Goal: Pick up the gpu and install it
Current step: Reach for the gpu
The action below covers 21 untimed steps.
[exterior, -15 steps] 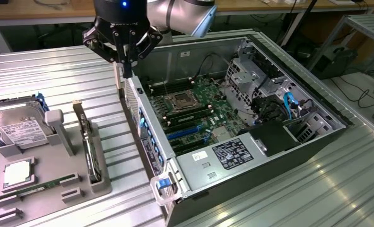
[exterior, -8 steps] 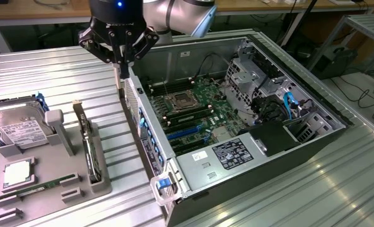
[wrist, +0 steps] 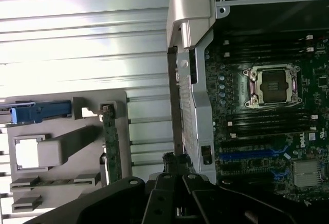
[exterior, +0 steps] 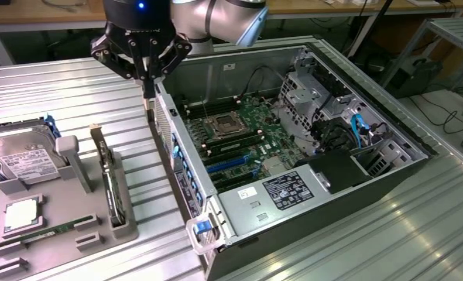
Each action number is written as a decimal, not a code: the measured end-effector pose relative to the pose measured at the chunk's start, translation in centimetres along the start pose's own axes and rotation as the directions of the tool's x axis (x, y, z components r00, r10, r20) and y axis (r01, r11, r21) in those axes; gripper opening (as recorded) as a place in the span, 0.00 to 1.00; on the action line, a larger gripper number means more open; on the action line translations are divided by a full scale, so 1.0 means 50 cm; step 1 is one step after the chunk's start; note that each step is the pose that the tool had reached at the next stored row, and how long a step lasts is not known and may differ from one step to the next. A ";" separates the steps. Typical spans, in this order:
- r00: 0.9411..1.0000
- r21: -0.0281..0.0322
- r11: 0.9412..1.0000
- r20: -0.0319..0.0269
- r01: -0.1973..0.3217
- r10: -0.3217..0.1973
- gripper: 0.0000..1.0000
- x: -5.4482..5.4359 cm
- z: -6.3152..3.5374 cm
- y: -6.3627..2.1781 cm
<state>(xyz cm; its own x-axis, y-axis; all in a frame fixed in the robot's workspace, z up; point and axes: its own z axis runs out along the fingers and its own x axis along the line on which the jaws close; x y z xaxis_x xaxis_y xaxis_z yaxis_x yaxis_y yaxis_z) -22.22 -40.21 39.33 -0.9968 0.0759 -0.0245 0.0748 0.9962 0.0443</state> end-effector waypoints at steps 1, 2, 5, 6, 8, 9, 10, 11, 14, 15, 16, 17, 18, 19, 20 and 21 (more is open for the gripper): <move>1.000 0.000 1.000 0.000 0.000 0.000 0.11 0.002 0.000 0.000; 1.000 0.000 1.000 0.000 0.000 0.000 0.11 0.004 0.000 -0.001; 1.000 0.000 1.000 0.000 0.000 0.000 0.11 0.010 0.000 -0.002; 1.000 0.000 1.000 0.000 0.000 0.000 0.11 0.012 0.000 -0.002; 1.000 0.000 1.000 0.000 0.000 0.000 0.11 0.016 0.000 -0.003; 1.000 0.000 1.000 0.000 0.000 0.000 0.11 0.018 -0.001 -0.003; 1.000 0.000 1.000 0.000 0.000 0.000 0.11 0.020 -0.001 -0.004; 1.000 0.000 1.000 0.000 0.000 0.000 0.11 0.021 -0.001 -0.004; 1.000 0.000 1.000 0.000 0.000 0.000 0.11 0.027 -0.001 -0.005; 1.000 0.000 1.000 0.000 0.000 0.000 0.11 0.029 -0.001 -0.005; 1.000 0.000 1.000 0.000 0.000 0.000 0.11 0.031 -0.001 -0.005; 1.000 0.000 1.000 0.000 0.000 0.000 0.11 0.033 -0.001 -0.006; 1.000 0.000 1.000 0.000 0.000 0.000 0.11 0.036 -0.001 -0.006; 1.000 0.000 1.000 0.000 0.000 0.000 0.11 0.039 -0.001 -0.007; 1.000 0.000 1.000 0.000 0.000 0.000 0.11 0.042 -0.001 -0.007; 1.000 0.000 1.000 0.000 0.000 0.000 0.11 0.044 -0.001 -0.008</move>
<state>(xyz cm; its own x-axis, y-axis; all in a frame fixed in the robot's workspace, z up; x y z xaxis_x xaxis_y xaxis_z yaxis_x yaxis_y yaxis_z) -24.45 -40.43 39.33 -0.9968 0.0758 -0.0244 0.0747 0.9962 0.0444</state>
